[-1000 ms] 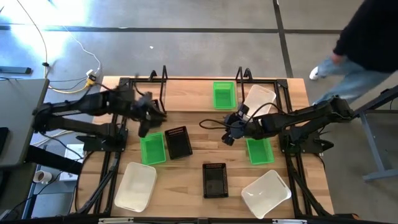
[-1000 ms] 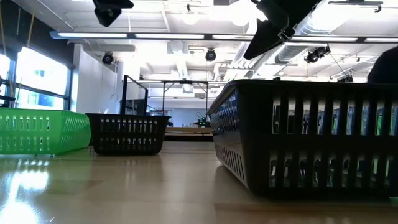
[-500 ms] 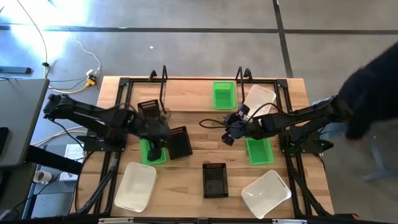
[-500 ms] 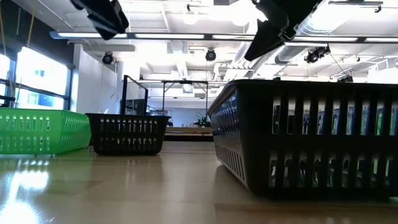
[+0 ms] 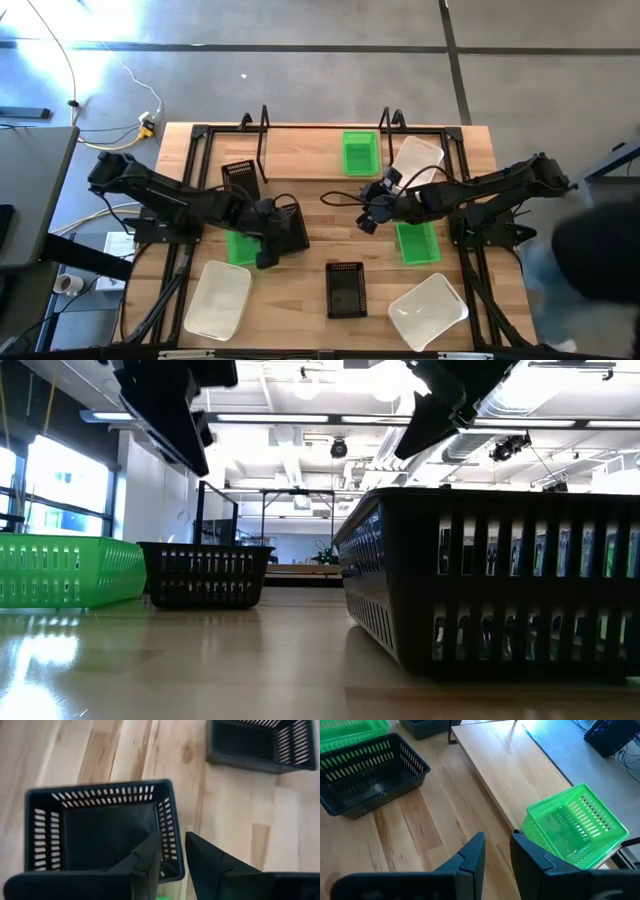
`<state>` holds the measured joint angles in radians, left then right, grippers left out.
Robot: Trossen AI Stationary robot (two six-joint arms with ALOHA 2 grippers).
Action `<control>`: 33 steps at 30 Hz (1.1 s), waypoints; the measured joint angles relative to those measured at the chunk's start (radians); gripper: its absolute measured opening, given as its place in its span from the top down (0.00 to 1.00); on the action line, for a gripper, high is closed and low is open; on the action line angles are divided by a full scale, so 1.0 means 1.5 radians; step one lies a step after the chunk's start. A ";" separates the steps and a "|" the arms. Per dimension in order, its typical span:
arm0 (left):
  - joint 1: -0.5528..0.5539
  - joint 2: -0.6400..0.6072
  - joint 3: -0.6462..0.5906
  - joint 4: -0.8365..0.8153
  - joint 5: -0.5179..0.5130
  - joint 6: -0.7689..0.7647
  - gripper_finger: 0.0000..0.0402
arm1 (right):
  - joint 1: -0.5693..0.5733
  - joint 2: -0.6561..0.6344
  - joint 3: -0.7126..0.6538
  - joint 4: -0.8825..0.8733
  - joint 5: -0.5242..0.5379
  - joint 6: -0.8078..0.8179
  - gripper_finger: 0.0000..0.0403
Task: Stack baskets on shelf by color
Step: Put the middle black basket on the shelf
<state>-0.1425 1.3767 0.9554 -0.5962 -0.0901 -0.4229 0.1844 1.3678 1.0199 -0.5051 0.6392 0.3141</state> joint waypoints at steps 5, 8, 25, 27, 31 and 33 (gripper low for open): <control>0.000 0.031 0.000 0.025 0.032 -0.024 0.71 | 0.000 0.000 0.000 -0.012 -0.002 0.000 0.80; -0.001 0.051 0.000 0.039 0.035 -0.025 0.66 | 0.000 0.000 0.000 -0.015 -0.002 0.000 0.80; -0.024 0.181 0.000 0.059 0.028 -0.025 0.61 | 0.000 0.000 0.000 -0.027 -0.005 0.000 0.80; -0.024 0.195 0.000 0.067 0.015 -0.028 0.61 | 0.000 0.000 0.000 -0.028 -0.006 0.000 0.80; -0.024 0.205 0.000 0.069 0.004 -0.042 0.62 | 0.000 0.000 0.000 -0.031 -0.021 0.000 0.80; -0.024 0.206 0.000 0.069 0.002 -0.043 0.67 | 0.000 0.000 0.000 -0.031 -0.030 0.000 0.80</control>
<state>-0.1787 1.6852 0.9552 -0.4922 -0.0866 -0.4867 0.1842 1.3678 1.0199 -0.5518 0.5942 0.3138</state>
